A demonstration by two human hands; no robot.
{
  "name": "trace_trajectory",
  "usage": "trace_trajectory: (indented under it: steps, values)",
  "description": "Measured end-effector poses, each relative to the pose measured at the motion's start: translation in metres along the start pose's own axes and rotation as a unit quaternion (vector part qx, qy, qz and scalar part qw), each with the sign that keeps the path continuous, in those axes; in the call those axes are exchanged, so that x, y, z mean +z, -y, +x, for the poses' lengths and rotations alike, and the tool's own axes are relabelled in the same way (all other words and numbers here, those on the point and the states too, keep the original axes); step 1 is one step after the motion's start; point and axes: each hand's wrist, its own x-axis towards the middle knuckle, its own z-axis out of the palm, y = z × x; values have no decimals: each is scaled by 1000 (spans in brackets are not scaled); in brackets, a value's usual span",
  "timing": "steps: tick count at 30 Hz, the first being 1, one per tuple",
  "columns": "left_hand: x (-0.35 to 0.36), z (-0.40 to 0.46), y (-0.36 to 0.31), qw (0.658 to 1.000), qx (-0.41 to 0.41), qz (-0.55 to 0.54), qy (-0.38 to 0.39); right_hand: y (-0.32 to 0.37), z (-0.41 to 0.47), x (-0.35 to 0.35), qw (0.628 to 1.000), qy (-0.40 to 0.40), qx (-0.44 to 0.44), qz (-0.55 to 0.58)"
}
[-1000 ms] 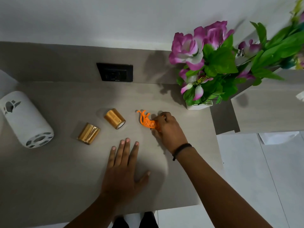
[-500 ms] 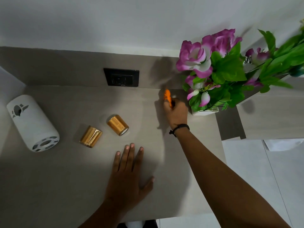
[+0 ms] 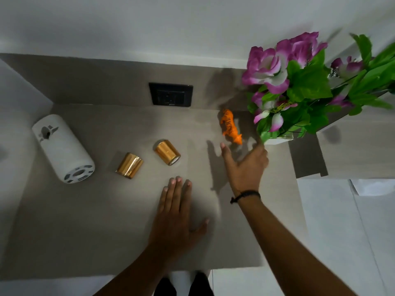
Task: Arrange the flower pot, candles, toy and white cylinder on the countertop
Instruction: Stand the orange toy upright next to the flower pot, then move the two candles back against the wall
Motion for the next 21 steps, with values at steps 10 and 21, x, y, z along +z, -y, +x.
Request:
trace_trajectory:
  steps: [10, 21]
  values:
    - [-110, 65, 88, 970, -233, -22, -69, 93, -42, 51, 951, 284, -109, -48]
    - [-113, 126, 103, 937, -308, -153, -52, 92, -7, 78, 958, 273, -80, -36]
